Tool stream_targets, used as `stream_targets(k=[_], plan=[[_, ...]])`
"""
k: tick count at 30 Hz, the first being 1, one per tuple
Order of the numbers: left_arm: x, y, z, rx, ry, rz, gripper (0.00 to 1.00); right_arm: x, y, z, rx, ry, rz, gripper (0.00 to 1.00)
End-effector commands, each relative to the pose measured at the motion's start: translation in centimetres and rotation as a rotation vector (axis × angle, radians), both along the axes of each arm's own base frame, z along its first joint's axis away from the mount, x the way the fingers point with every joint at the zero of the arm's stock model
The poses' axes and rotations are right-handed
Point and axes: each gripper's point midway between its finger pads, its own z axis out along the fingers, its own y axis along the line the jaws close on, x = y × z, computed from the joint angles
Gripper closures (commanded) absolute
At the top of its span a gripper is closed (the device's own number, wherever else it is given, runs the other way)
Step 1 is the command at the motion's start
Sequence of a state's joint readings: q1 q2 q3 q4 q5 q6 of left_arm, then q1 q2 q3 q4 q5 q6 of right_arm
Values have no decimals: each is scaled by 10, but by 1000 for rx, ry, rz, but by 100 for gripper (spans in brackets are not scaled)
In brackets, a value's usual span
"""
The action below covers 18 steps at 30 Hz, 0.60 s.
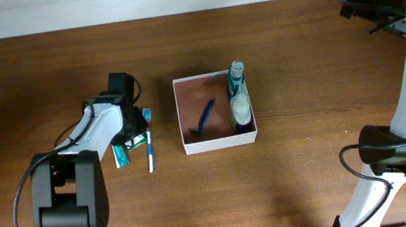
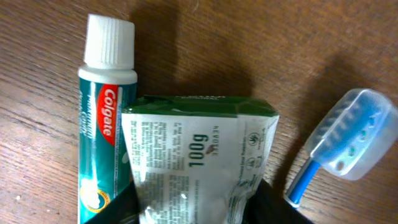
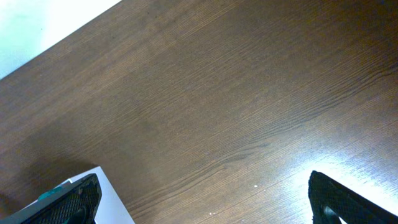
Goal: Pack container
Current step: 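Lower the left gripper over the green soap bar pack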
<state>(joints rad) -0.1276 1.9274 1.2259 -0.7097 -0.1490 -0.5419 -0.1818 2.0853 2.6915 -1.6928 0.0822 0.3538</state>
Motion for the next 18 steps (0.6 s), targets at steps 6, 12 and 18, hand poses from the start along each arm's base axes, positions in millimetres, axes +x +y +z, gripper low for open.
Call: stream_targets(k=[6, 12, 18], plan=[[-2, 4, -3, 16, 15, -45, 69, -5, -2, 6, -13, -8, 1, 2], [3, 3, 15, 27, 11, -115, 76, -5, -2, 6, -13, -8, 1, 2], [21, 1, 48, 21, -74, -114, 76, -5, -2, 6, -13, -8, 1, 2]])
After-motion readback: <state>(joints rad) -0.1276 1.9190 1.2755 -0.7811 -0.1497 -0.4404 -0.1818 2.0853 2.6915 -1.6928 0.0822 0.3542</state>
